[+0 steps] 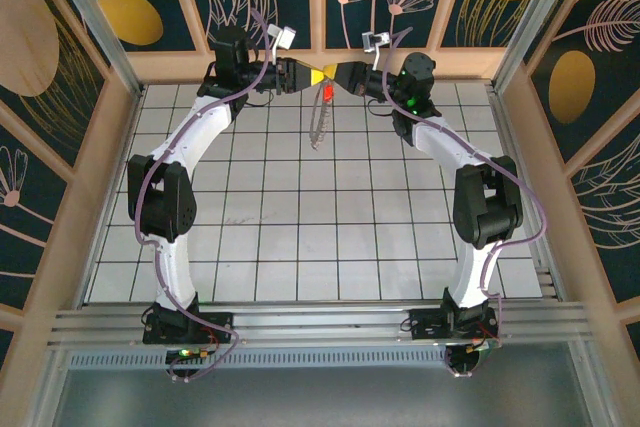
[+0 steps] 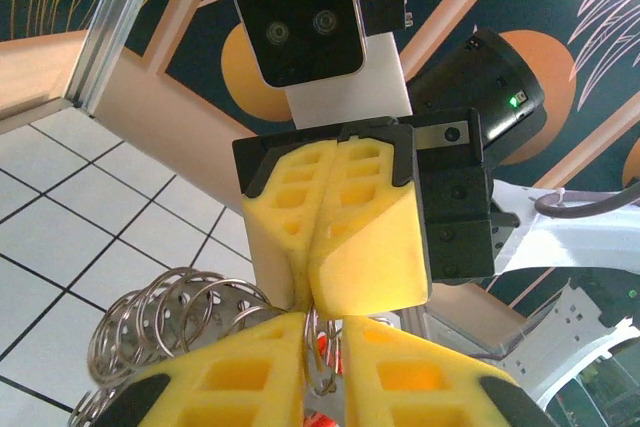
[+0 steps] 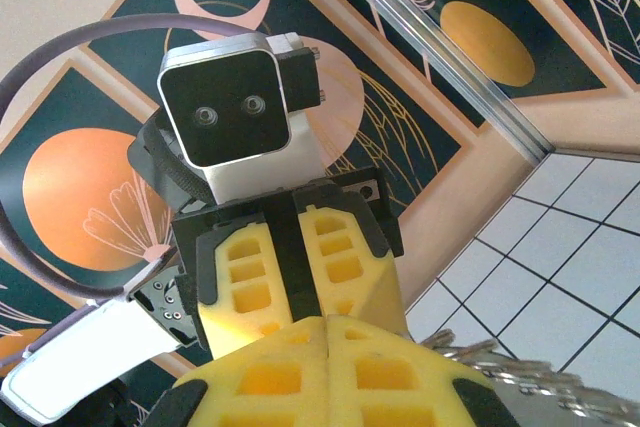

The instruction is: Put the keys on the keyring

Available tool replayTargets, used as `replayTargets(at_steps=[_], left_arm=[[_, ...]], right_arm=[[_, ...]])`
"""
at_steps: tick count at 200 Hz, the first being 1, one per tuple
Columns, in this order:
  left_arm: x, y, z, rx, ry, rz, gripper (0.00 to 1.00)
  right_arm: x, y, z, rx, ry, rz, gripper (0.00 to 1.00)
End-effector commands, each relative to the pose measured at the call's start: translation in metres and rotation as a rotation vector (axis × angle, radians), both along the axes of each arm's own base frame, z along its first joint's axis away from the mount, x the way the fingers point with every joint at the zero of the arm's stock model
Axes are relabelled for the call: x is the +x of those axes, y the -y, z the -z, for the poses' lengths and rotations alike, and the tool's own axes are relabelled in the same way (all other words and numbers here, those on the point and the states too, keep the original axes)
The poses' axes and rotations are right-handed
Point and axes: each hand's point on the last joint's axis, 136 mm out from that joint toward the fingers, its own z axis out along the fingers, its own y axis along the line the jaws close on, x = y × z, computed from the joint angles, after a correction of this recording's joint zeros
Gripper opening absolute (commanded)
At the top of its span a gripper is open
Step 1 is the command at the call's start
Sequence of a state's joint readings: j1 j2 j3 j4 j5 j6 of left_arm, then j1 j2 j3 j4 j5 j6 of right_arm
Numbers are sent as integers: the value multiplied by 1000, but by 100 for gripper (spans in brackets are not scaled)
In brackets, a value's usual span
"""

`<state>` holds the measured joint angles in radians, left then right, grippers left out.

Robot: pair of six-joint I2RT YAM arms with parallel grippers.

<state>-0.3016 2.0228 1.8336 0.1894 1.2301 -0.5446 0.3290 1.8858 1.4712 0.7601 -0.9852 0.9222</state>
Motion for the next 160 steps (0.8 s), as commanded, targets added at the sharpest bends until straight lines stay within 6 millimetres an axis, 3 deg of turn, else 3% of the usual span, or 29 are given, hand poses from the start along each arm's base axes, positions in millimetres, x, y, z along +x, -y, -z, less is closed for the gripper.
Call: replayTargets(at_steps=[1, 59, 105, 131, 160], left_arm=[[-3, 4, 0, -16, 28, 28, 14], [-8, 9, -3, -28, 33, 44, 0], [-12, 8, -4, -51, 38, 33, 0], [-14, 7, -8, -78, 41, 28, 0], [-14, 6, -12, -98, 39, 24, 0]], right_arm=[[-9, -3, -28, 34, 95, -8, 0], [-9, -7, -28, 32, 95, -18, 0], [-5, -4, -31, 32, 92, -5, 0], [-4, 9, -37, 38, 100, 31, 33], [-5, 32, -40, 42, 111, 85, 47]])
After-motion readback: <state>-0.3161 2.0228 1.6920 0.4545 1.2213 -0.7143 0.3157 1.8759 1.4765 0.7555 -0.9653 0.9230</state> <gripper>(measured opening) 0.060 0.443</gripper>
